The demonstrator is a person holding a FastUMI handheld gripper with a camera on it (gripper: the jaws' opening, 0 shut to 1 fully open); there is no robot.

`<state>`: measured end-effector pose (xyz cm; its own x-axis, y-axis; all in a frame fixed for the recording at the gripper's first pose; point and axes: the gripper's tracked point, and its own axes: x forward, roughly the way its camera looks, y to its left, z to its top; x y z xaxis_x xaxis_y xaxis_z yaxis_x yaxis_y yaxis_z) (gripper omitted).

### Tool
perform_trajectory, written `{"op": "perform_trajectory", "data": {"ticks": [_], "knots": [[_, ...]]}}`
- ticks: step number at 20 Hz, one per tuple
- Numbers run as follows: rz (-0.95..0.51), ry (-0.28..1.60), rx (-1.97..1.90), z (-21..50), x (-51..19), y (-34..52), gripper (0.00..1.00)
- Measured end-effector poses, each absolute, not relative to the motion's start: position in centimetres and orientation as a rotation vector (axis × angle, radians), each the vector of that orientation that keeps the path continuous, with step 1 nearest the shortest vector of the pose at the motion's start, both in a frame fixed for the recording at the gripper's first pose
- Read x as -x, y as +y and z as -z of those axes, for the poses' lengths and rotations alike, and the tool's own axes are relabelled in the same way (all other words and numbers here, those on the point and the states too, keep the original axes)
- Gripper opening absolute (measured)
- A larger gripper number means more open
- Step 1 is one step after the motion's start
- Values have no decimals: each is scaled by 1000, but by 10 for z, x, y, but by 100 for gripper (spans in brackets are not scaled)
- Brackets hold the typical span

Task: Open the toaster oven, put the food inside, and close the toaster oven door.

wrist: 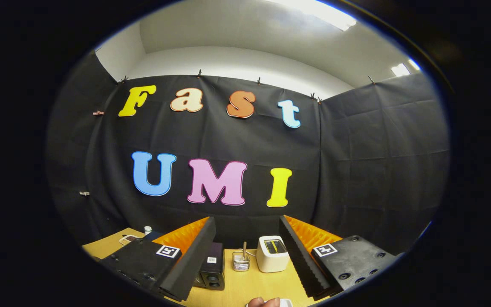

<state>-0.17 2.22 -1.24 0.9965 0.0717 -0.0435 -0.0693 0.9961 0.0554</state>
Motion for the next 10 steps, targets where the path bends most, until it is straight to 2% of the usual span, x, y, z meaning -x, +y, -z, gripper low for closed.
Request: {"op": "perform_trajectory", "data": {"ticks": [10], "knots": [[-183,153,-132,67,-4,122,97]]}}
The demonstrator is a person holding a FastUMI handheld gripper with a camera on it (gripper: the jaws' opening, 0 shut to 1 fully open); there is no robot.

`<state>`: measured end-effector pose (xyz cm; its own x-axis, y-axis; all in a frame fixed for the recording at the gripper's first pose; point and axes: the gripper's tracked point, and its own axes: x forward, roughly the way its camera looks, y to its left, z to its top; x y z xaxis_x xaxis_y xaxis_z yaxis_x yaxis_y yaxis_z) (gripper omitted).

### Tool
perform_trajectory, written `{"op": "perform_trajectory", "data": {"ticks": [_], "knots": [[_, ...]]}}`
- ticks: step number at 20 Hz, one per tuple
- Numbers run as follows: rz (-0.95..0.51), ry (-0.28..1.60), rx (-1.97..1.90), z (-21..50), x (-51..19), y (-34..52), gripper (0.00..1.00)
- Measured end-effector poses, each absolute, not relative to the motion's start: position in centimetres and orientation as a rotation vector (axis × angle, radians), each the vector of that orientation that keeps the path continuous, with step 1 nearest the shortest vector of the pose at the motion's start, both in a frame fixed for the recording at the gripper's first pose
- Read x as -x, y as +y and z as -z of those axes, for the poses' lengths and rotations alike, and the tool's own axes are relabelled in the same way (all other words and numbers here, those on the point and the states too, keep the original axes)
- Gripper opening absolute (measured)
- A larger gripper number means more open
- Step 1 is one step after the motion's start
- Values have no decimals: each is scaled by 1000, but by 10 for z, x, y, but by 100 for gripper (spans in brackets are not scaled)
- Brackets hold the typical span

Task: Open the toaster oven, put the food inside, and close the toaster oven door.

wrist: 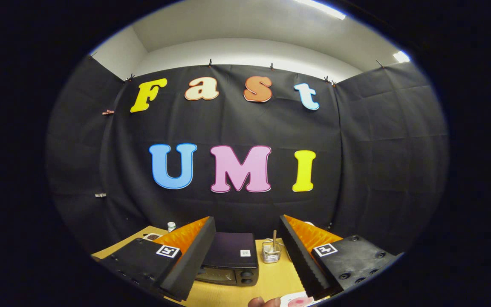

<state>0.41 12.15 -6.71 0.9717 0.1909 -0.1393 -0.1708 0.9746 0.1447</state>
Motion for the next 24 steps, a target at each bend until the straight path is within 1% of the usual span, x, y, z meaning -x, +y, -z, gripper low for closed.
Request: {"op": "perform_trajectory", "data": {"ticks": [8,12,16,19,24], "knots": [[-266,343,-140,166,-8,225,98],[-297,479,-125,230,-9,273,98],[-273,588,-113,281,-9,290,98],[-240,651,-136,306,-10,292,99],[-197,667,-166,307,-14,290,100]]}}
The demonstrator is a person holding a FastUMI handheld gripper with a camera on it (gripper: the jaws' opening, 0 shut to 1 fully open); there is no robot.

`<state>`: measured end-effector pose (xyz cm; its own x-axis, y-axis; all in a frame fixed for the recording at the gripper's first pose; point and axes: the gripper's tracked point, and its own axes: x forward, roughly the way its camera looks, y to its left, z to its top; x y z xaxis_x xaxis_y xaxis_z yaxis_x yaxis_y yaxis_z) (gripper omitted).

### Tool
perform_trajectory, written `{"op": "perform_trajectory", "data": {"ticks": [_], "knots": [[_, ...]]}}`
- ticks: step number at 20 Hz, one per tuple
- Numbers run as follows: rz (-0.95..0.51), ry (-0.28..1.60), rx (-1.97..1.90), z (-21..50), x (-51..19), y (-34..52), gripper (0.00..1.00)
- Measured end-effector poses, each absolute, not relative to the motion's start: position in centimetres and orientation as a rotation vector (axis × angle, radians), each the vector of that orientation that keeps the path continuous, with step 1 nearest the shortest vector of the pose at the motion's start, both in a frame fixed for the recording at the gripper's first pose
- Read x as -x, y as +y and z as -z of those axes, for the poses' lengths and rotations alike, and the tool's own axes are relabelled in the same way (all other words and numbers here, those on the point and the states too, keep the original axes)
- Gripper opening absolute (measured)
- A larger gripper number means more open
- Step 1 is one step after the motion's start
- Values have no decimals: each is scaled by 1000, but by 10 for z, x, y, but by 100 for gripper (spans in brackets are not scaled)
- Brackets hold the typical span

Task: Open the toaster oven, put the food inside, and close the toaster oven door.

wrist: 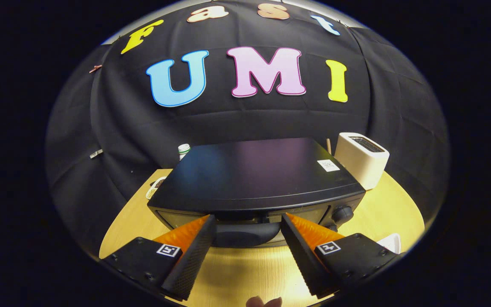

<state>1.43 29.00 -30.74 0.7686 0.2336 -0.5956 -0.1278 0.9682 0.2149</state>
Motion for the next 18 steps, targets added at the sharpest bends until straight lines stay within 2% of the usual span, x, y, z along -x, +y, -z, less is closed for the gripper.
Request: {"op": "perform_trajectory", "data": {"ticks": [9,18], "knots": [[-181,686,-192,313,-8,289,100],[-197,782,-224,333,57,281,100]]}}
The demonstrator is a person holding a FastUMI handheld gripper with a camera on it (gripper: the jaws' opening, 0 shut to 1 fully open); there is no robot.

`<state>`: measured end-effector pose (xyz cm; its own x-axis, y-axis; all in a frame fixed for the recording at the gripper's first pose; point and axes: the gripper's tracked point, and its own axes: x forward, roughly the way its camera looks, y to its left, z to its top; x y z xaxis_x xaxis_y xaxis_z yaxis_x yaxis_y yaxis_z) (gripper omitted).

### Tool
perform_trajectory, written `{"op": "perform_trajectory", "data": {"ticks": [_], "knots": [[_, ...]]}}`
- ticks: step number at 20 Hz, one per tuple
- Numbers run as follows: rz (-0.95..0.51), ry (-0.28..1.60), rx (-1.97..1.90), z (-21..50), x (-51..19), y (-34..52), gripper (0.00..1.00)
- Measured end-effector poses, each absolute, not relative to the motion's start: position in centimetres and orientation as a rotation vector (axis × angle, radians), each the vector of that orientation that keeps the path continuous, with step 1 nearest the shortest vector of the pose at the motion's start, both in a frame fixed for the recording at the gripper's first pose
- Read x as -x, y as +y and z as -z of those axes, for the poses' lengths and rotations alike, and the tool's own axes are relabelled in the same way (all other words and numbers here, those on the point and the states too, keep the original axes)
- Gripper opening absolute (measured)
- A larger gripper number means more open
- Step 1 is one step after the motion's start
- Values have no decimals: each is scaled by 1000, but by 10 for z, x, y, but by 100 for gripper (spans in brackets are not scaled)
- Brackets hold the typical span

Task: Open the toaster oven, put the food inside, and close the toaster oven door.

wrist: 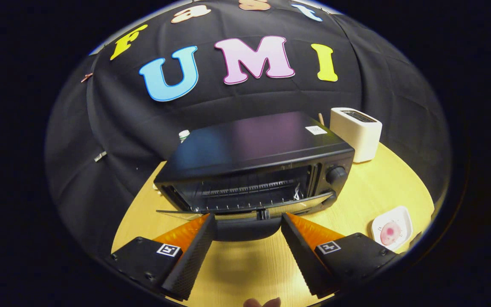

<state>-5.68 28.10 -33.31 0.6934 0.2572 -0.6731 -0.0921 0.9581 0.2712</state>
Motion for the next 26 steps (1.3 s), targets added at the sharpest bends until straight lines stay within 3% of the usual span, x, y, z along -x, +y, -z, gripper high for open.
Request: {"op": "perform_trajectory", "data": {"ticks": [13,26], "knots": [[-233,1020,-58,413,120,284,100],[-294,1058,-87,407,149,269,100]]}}
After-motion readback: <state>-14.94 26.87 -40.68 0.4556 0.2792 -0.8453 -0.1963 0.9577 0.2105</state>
